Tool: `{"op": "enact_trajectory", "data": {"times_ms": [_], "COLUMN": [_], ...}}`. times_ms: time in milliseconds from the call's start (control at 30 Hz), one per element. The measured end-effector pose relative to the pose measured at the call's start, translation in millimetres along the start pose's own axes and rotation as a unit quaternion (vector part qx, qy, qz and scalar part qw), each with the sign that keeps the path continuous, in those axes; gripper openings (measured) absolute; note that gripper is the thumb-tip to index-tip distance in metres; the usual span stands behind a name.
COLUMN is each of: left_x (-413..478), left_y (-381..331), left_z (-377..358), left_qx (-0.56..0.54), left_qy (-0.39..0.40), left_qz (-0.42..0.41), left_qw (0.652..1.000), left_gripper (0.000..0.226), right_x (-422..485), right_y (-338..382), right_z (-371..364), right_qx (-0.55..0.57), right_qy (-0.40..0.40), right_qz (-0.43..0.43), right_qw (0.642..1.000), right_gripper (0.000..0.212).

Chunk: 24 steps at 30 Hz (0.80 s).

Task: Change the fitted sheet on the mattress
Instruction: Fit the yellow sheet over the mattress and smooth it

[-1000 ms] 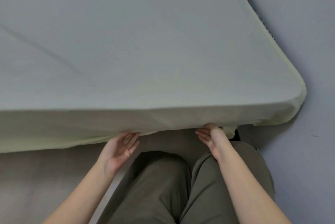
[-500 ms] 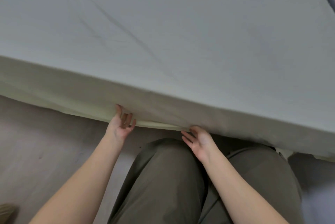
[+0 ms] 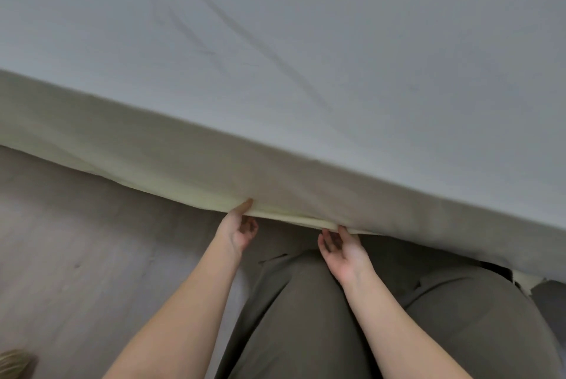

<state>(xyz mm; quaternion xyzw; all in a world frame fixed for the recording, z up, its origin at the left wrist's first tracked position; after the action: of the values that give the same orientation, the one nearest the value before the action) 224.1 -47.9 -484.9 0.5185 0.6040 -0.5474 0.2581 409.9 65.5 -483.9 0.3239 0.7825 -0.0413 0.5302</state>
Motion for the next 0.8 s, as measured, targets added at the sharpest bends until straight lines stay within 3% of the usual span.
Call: {"op": "enact_trajectory", "data": {"times_ms": [167, 300, 367, 433, 500, 633, 800], "left_x": [9.2, 11.1, 11.3, 11.9, 9.0, 3.5, -5.2], "left_y": [-6.8, -6.3, -8.2, -10.4, -13.0, -19.0, -17.8], "left_z": [-1.7, -2.1, -5.9, -12.1, -18.9, -21.7, -17.3], "left_qx": [0.03, -0.008, -0.043, -0.092, -0.127, -0.166, -0.164], "left_qy": [0.003, 0.016, 0.026, 0.039, 0.054, 0.07, 0.084], "left_qz": [-0.015, -0.026, -0.036, -0.04, -0.039, -0.021, -0.01], "left_qw": [0.999, 1.0, 0.998, 0.994, 0.99, 0.983, 0.983], "left_gripper": [0.023, 0.014, 0.005, 0.027, 0.035, 0.018, 0.028], "right_x": [2.7, -8.6, -13.8, -19.0, -23.8, -24.8, -21.0], "right_y": [4.6, -3.0, -9.2, -13.4, -18.6, -19.4, -19.4], "right_z": [2.8, -5.8, -7.6, -9.2, -11.0, -13.0, -15.6], "right_qx": [-0.018, -0.06, -0.055, -0.044, -0.028, 0.041, 0.093], "right_qy": [-0.001, 0.046, 0.055, 0.067, 0.115, 0.158, 0.199], "right_qz": [0.017, 0.051, 0.097, 0.135, 0.114, 0.045, -0.006], "right_qw": [1.0, 0.996, 0.992, 0.988, 0.986, 0.986, 0.976], "right_gripper": [0.016, 0.009, 0.025, 0.035, 0.033, 0.026, 0.018]}}
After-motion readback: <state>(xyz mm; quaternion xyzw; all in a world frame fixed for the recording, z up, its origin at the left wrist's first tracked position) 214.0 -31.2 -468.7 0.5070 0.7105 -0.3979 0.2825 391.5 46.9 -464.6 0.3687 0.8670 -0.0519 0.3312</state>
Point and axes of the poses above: each hand's wrist, its own x-axis towards the middle knuckle, its own z-axis out of the back of the hand, y = z × x, the point moved 3 cm from there along x, towards the middle knuckle, and after that the axes turned 14 degrees about x, right-handed, at the moved point
